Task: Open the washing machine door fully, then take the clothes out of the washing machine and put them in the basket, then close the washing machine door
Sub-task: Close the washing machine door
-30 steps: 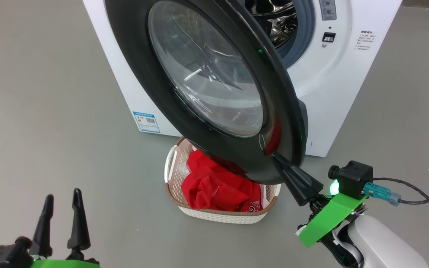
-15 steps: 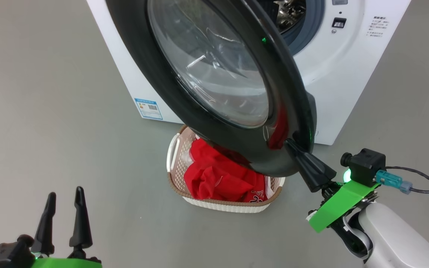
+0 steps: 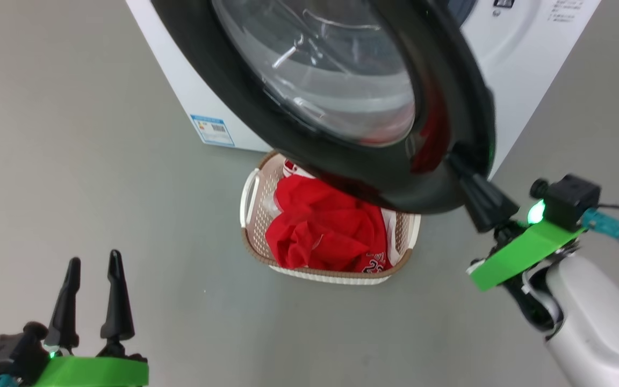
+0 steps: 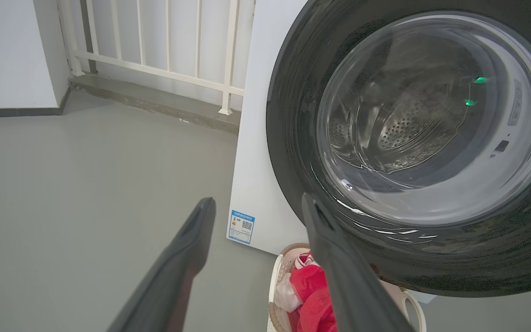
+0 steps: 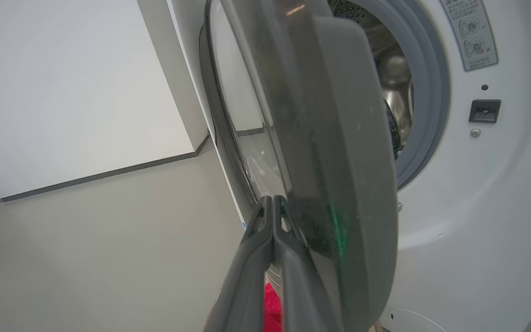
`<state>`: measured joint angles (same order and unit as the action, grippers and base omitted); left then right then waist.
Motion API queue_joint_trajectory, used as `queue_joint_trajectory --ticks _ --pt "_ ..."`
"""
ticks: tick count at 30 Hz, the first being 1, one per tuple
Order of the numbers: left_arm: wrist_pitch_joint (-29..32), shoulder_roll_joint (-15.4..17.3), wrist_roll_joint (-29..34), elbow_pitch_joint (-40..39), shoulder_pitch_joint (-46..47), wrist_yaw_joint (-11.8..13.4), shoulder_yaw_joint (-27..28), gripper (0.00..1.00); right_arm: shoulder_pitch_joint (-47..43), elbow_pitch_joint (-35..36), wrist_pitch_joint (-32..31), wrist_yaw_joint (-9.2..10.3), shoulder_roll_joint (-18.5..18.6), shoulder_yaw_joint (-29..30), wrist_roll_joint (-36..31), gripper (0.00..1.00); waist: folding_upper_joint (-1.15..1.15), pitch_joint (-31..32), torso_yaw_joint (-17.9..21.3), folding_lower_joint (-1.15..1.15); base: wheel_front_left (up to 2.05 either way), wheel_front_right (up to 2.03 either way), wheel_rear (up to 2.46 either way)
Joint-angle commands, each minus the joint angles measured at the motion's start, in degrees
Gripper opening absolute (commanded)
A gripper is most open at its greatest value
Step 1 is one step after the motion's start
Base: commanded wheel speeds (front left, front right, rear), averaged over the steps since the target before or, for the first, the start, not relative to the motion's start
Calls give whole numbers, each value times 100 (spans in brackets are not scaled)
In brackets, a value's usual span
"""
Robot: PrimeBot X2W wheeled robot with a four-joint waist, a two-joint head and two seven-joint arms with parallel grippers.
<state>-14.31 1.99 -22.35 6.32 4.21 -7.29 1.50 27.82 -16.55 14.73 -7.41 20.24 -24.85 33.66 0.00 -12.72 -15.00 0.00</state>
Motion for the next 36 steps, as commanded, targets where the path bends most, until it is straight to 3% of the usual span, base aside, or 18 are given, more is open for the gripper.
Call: queue_joint_trajectory --ticks 1,14,36 --pt "-69 103 40 -158 197 -18 165 100 147 145 27 -8 76 41 -89 0 0 -167 -15 0 0 0 0" --pt "-69 170 -9 -200 602 -19 -26 100 1262 -240 27 -8 524 212 -116 0 0 -875 -107 0 0 0 0" --pt "-69 124 -89 -201 775 -19 -168 100 2432 -819 27 -8 1321 305 32 0 0 -1310 -492 0 0 0 0"
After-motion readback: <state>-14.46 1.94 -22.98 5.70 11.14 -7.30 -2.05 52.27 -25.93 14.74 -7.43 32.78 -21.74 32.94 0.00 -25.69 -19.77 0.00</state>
